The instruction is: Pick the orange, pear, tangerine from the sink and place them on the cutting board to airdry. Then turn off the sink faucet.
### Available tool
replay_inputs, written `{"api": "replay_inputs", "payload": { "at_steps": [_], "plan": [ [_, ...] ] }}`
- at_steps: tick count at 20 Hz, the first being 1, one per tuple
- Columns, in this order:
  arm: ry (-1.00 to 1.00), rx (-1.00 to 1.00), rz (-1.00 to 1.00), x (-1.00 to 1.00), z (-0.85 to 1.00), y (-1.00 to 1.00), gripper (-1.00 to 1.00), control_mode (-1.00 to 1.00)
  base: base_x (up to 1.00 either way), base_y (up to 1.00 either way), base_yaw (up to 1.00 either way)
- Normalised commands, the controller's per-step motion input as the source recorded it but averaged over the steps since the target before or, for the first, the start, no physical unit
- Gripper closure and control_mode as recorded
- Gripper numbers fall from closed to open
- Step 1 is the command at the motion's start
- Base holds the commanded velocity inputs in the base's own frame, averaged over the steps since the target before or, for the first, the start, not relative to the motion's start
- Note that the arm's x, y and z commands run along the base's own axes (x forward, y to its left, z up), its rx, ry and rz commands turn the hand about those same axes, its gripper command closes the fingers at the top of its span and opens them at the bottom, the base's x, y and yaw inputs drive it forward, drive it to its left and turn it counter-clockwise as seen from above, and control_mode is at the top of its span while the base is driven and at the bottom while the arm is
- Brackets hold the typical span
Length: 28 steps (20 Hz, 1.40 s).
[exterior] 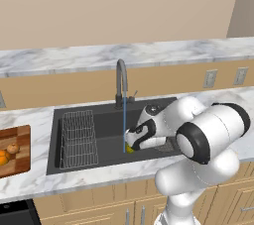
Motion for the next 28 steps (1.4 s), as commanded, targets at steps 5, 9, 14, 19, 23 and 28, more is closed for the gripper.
{"api": "replay_inputs", "payload": {
  "at_steps": [5, 9, 14, 19, 23, 28],
  "plan": [
    [0.00, 0.00, 0.00, 0.18, -0.21, 0.00, -1.00, -1.00, 0.00, 0.00, 0.00],
    [0.00, 0.00, 0.00, 0.19, -0.22, 0.00, -1.00, -1.00, 0.00, 0.00, 0.00],
    [0.00, 0.00, 0.00, 0.21, -0.23, 0.04, -1.00, -1.00, 0.00, 0.00, 0.00],
    [0.00, 0.00, 0.00, 0.17, -0.22, 0.15, -1.00, -1.00, 0.00, 0.00, 0.00],
    [0.00, 0.00, 0.00, 0.21, -0.22, 0.15, -1.00, -1.00, 0.00, 0.00, 0.00],
    [0.00, 0.00, 0.00, 0.26, -0.18, 0.08, -1.00, -1.00, 0.00, 0.00, 0.00]
  ]
}}
